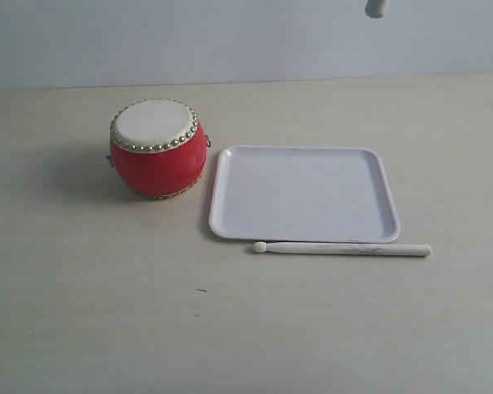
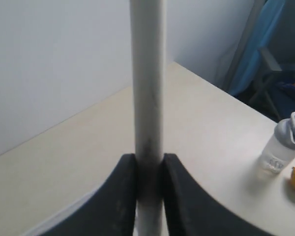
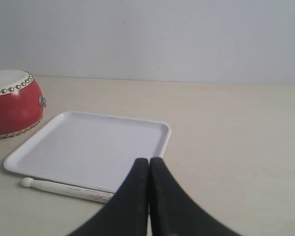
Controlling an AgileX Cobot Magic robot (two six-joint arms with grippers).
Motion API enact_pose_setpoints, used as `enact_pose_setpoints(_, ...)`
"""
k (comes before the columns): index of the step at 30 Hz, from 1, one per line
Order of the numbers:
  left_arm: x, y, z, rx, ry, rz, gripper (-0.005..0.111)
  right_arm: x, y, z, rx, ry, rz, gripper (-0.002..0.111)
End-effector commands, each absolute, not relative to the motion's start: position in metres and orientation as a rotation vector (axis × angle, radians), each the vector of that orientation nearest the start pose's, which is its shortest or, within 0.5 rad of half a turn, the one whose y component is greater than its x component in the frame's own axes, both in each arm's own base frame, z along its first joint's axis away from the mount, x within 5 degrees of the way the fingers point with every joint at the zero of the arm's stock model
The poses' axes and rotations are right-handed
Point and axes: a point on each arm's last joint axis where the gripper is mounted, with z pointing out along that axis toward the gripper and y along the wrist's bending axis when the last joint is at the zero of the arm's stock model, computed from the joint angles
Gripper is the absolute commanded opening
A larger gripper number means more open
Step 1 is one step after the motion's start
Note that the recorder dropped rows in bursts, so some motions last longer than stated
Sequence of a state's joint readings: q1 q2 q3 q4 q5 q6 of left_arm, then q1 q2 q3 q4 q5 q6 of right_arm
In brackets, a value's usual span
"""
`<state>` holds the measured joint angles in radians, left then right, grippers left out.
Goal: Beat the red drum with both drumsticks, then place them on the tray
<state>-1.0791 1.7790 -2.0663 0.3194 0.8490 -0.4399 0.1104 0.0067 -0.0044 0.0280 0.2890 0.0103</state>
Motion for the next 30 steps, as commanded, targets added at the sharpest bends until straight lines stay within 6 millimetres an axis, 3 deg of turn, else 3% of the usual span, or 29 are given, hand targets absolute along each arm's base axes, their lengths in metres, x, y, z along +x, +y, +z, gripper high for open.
enact_pose_setpoints(1, 0.216, -0.331, 0.479, 0.684, 1.904, -0.741, 0.000, 0.054, 0.006, 0.188, -0.067, 1.761, 0.110, 0.000)
enact_pose_setpoints(9, 0.229, -0.326, 0.484, 0.523, 1.897, -0.843, 0.000, 0.054, 0.006, 0.188, -0.067, 1.761, 0.110, 0.000)
enact_pose_setpoints(15, 0.233, -0.329, 0.478, 0.517, 1.858, -0.850, 0.000, 0.054, 0.006, 0.188, -0.067, 1.761, 0.110, 0.000)
enact_pose_setpoints(19, 0.237, -0.316, 0.472, 0.448, 1.910, -0.854, 0.000, 0.054, 0.006, 0.188, -0.067, 1.761, 0.110, 0.000)
enact_pose_setpoints(24, 0.228, -0.280, 0.465, 0.399, 1.952, -0.805, 0.000, 0.054, 0.006, 0.188, -0.067, 1.761, 0.110, 0.000)
enact_pose_setpoints(30, 0.216, -0.212, 0.425, 0.217, 2.091, -0.699, 0.000, 0.054, 0.006, 0.188, -0.067, 1.761, 0.110, 0.000)
